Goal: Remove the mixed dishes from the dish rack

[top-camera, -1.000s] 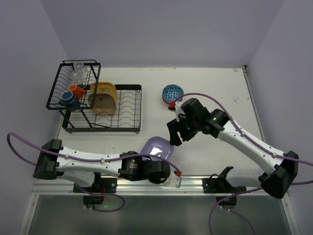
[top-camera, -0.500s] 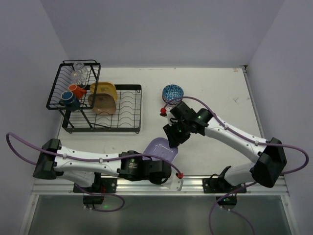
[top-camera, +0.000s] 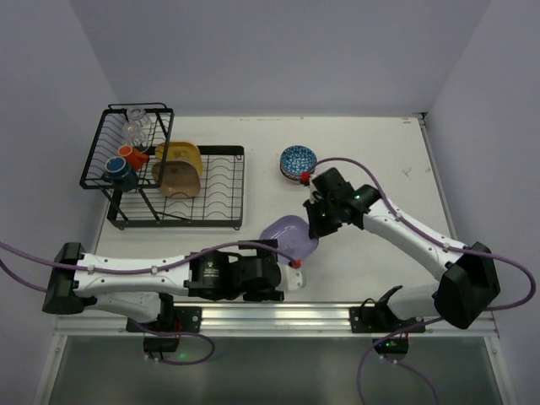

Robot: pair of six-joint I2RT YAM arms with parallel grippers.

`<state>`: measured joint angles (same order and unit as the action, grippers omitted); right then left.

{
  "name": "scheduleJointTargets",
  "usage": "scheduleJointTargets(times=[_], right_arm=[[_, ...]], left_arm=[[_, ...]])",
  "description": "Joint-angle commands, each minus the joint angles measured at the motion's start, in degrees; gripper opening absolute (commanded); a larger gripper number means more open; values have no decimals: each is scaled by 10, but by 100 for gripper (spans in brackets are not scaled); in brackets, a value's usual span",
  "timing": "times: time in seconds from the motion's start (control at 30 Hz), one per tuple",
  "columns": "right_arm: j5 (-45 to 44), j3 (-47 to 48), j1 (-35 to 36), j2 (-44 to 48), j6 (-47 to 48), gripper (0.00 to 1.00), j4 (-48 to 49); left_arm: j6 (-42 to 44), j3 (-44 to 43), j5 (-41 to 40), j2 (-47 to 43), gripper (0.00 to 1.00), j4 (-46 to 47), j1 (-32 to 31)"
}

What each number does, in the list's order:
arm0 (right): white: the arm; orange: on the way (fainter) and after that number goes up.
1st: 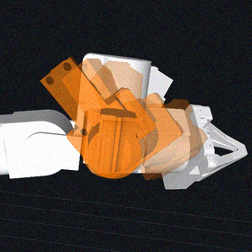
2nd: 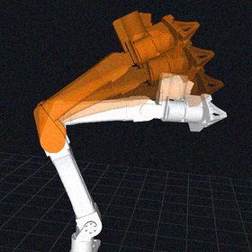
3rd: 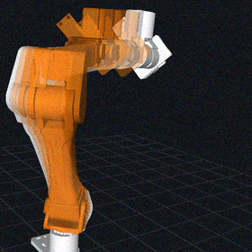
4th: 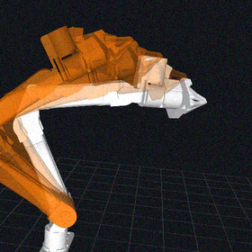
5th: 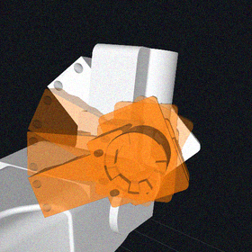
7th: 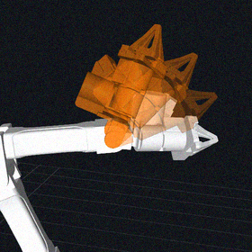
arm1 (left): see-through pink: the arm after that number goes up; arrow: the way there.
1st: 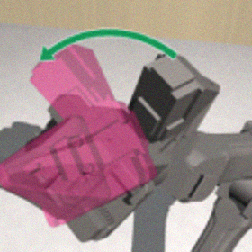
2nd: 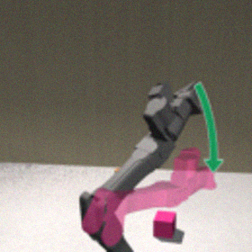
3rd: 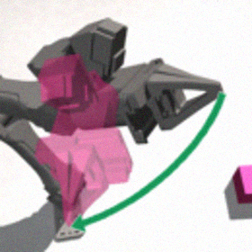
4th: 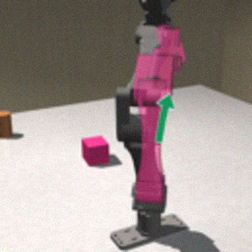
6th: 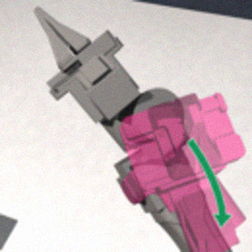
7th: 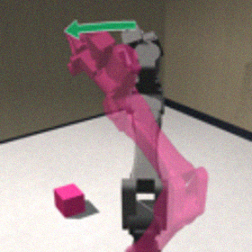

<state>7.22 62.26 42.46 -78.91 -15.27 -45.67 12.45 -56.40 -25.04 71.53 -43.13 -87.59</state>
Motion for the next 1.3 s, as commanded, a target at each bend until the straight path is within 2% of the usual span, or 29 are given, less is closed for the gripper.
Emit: scheduleJointTargets(times=[0.0, 0.07, 0.17, 0.2, 0.3, 0.33, 0.37, 0.4, 0.5, 0.67, 0.8, 1.0, 1.1, 1.27], right_arm=[[-45, -40, -106, 64, -71, 0, 55], [-35, -81, -189, 97, -105, 0, 109], [-40, -122, -283, 125, -134, 0, 149], [-48, -129, -302, 130, -151, 0, 163], [-71, -151, -366, 123, -190, 0, 231], [-91, -174, -407, 98, -211, 0, 296], [-92, -174, -416, 97, -211, 0, 297], [-106, -173, -422, 84, -202, 0, 317], [-122, -65, -422, -20, -143, 0, 300], [-132, 53, -440, -191, -66, 0, 263], [-139, 116, -445, -264, 6, 0, 219], [-50, 133, -467, -292, 87, 6, 205], [-51, 165, -468, -316, 95, 12, 183], [-67, 183, -469, -330, 90, 27, 168]], left_arm=[[-94, -1, -83, -69, 100, 41, 57], [-114, 13, -103, -107, 100, 72, 103], [-140, 12, -136, -119, 100, 74, 117], [-151, 9, -173, -118, 100, 68, 123], [-193, 21, -242, -112, 100, 76, 141], [-210, 28, -243, -122, 100, 120, 185], [-211, 28, -243, -122, 100, 120, 185], [-209, 27, -211, -126, 100, 131, 216], [-189, 23, -200, -140, 100, 156, 247], [-170, 26, -214, -171, 100, 163, 256], [-151, 53, -229, -197, 100, 178, 257], [-144, 61, -216, -219, 100, 188, 257], [-139, 62, -206, -219, 100, 197, 257], [-144, 57, -200, -209, 100, 193, 258]])
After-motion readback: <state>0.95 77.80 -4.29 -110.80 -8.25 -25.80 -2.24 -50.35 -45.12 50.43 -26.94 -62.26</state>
